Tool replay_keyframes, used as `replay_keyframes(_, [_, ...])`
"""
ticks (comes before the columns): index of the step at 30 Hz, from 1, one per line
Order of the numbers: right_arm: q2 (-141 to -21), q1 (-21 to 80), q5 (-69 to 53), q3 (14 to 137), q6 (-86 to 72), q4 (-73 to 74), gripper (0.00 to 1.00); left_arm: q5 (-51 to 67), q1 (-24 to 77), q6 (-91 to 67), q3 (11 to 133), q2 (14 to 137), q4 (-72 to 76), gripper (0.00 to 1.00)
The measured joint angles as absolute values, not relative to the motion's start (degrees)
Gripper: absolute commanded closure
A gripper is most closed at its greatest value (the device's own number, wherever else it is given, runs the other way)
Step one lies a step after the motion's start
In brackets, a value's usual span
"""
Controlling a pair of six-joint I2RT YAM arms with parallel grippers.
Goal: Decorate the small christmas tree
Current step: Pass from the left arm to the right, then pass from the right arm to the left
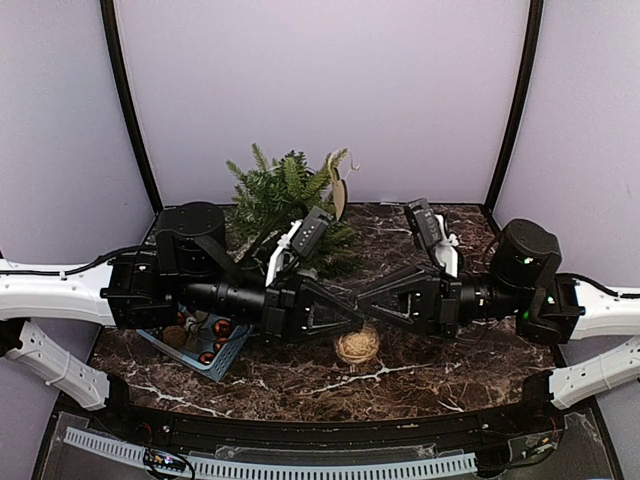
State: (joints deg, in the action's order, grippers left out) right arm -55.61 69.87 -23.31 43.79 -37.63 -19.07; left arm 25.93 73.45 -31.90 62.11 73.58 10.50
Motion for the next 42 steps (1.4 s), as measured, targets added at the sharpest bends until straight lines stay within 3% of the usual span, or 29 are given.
replay_keyframes(3, [-55.61,69.87,-22.79,43.77,-37.69,-18.48,1.0,26.04,73.45,-31.9,62.11,73.6,10.68,1.0])
replay_keyframes(8, [-55.22,69.87,-21.91,43.77,-37.56,-17.63,1.0,26.0,73.43,-31.9,62.11,73.71,10.63,0.99])
replay_keyframes(11, [-54.26,69.87,-21.34,43.77,-37.56,-17.52,1.0,25.56,73.43,-31.73,62.11,73.71,10.61,0.75])
replay_keyframes(13, [-53.63,69.87,-20.97,43.77,-37.56,-17.5,1.0,24.6,73.43,-32.1,62.11,73.71,10.44,0.64])
replay_keyframes(19, [-53.28,69.87,-20.71,43.77,-37.56,-17.17,1.0,21.98,73.38,-31.22,62.11,73.47,9.54,0.49])
replay_keyframes(23, [-53.3,69.87,-20.71,43.77,-37.56,-16.6,1.0,20.36,73.38,-30.68,62.11,73.06,9.26,0.5])
replay_keyframes(33, [-53.3,69.87,-20.32,43.77,-37.56,-16.23,1.0,18.85,73.38,-29.28,63.02,73.06,7.46,0.64])
replay_keyframes(36, [-53.3,69.87,-20.18,43.77,-37.58,-16.23,1.0,19.09,73.38,-28.99,63.61,73.28,7.16,0.75])
replay_keyframes(40, [-53.3,69.87,-19.7,43.77,-37.58,-16.23,1.0,19.57,73.36,-28.86,64.38,74.04,6.96,0.81])
replay_keyframes(42, [-53.28,69.87,-19.57,43.77,-37.58,-16.21,1.0,19.7,73.36,-28.84,64.75,74.56,6.9,0.9])
